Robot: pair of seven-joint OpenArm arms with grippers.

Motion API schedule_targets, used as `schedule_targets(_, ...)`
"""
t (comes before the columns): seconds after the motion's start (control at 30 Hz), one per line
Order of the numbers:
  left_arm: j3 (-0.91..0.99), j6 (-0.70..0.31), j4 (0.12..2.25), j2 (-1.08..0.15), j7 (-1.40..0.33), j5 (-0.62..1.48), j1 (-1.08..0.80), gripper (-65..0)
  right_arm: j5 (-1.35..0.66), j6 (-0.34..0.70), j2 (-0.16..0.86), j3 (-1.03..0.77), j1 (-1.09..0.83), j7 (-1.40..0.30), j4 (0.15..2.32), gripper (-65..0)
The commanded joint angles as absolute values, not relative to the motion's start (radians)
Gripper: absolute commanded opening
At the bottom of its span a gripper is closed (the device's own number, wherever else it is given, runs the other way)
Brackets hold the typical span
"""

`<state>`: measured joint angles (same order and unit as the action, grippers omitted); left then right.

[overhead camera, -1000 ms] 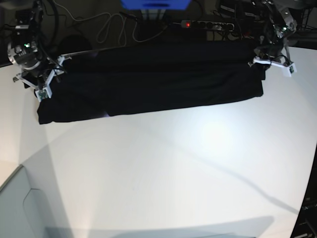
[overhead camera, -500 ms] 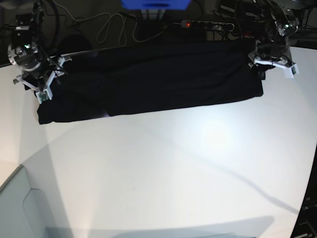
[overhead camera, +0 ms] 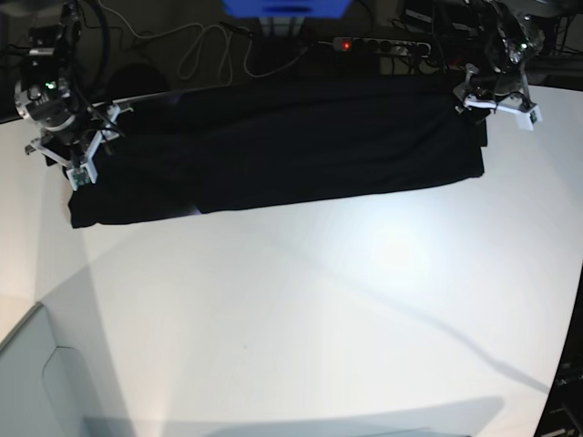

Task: Fold the T-shirt properly
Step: 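Hold both ends of the black shirt strip with both grippers, then fold the strip end with the left gripper toward the right gripper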

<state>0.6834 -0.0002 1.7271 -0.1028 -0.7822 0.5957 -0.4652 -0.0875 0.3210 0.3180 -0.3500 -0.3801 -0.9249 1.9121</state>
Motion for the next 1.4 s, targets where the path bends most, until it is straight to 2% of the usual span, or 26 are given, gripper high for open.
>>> schedule_targets(0.0,0.684,-0.001,1.738,-0.114,-0.782,0.602,-0.466,-28.2,-0.09,0.341,0.331,-0.354,-0.374,-0.914,1.931,-29.8)
schedule_targets(0.2,0.68,-0.002,1.724,-0.111,-0.789,0.604,-0.466,-30.1,-0.09,0.341,0.331,-0.354,-0.358,-0.914,1.923,-29.8)
schedule_targets(0.47,0.685,-0.002,1.661,-0.113,-0.788,0.604,-0.437,-64.6,-0.09,0.343,0.331,-0.354,-0.357,-0.914,1.92,-29.8)
schedule_targets(0.67,0.682,-0.002,1.669,-0.113,-0.789,0.604,-0.435,-65.0,-0.09,0.343,0.329,-0.354,-0.355,-0.912,1.911,-29.8)
schedule_targets(0.83,0.688,-0.002,1.707,-0.113,-0.789,0.604,-0.435,-65.0,-0.09,0.343,0.32,-0.354,-0.312,-0.875,1.774,-29.8)
schedule_targets(0.93,0.688,-0.002,1.767,-0.113,-0.789,0.604,-0.441,-65.0,-0.09,0.343,0.318,-0.354,-0.314,-0.819,1.725,-29.8)
schedule_targets(1.17,0.682,-0.002,1.945,-0.099,-0.789,0.605,-0.446,-65.0,-0.09,0.343,0.317,-0.354,-0.315,-0.812,1.727,-29.8)
schedule_targets(1.3,0.667,-0.002,2.038,-0.025,-0.794,0.607,-0.44,-65.0,-0.09,0.343,0.315,-0.354,-0.314,-0.811,1.727,-29.8)
schedule_targets(1.37,0.601,-0.002,2.048,-0.015,-0.823,0.607,-0.443,-65.0,-0.09,0.343,0.315,-0.354,-0.314,-0.809,1.728,-29.8)
